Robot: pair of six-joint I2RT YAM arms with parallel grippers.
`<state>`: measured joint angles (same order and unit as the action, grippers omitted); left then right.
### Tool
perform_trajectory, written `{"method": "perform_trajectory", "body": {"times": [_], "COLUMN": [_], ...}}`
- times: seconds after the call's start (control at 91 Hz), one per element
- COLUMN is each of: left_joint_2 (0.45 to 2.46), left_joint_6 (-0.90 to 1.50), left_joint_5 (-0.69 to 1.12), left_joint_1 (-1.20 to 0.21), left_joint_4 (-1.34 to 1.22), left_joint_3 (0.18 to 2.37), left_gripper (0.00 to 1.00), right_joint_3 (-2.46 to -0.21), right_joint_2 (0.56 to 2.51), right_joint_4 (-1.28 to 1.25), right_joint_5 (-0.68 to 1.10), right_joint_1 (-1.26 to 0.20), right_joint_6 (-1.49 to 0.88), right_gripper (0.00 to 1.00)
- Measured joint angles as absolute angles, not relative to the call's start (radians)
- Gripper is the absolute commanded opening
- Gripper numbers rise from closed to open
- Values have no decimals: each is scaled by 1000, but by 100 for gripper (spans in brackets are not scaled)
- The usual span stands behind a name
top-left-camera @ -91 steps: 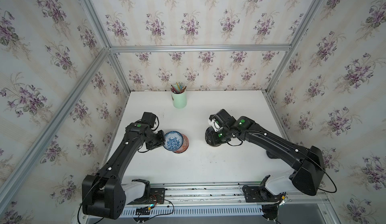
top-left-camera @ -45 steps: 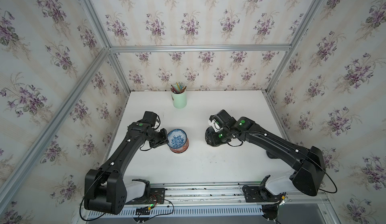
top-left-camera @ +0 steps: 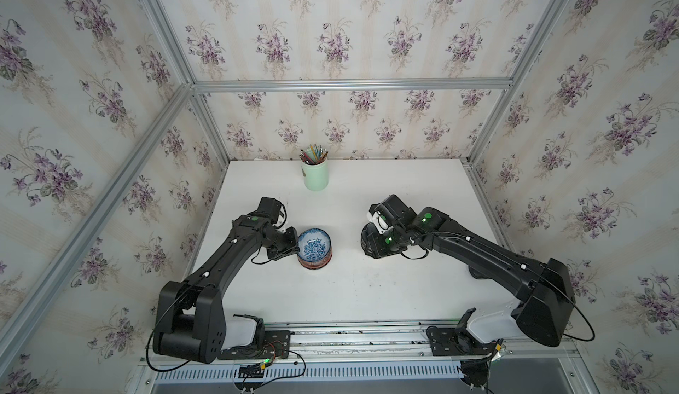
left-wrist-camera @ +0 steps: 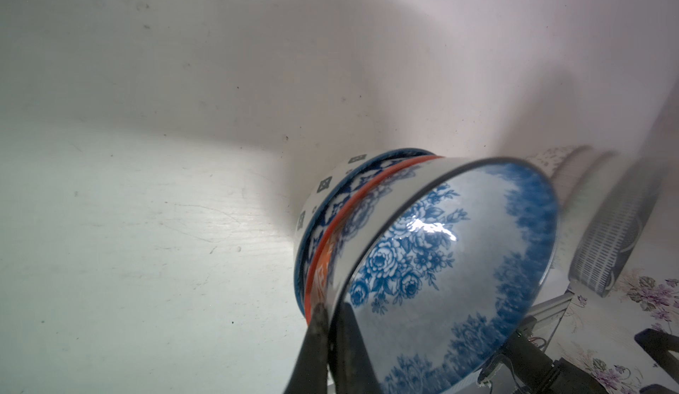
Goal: Stack the bowls
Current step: Place the bowl on the bowl.
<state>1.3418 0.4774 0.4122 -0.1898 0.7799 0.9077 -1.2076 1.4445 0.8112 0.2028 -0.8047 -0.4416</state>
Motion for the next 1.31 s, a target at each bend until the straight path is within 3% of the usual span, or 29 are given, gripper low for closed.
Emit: {"method": "perform_trajectory", "body": {"times": [0.791, 0.923, 1.011, 1.308], "left_joint_2": [1338, 1335, 1335, 1314], "left_joint_6": [477, 477, 483, 482], "left_joint_5": [364, 358, 352, 340], "left_joint_1": [-220, -223, -224, -229], "left_joint_4": [788, 791, 792, 822], "left_joint_3": [897, 898, 902, 927], "left_gripper": [0, 25, 35, 42], "right_joint_3": [-1192, -1187, -1187, -1211], "right_joint_2": [1439, 1439, 1439, 1439], "right_joint_4": [805, 804, 804, 805], "right_joint_5": [206, 207, 207, 207], "right_joint_1": [-804, -804, -804, -778], "right_joint_6": [-442, -442, -442, -441], "right_gripper": [49, 50, 50, 49]}}
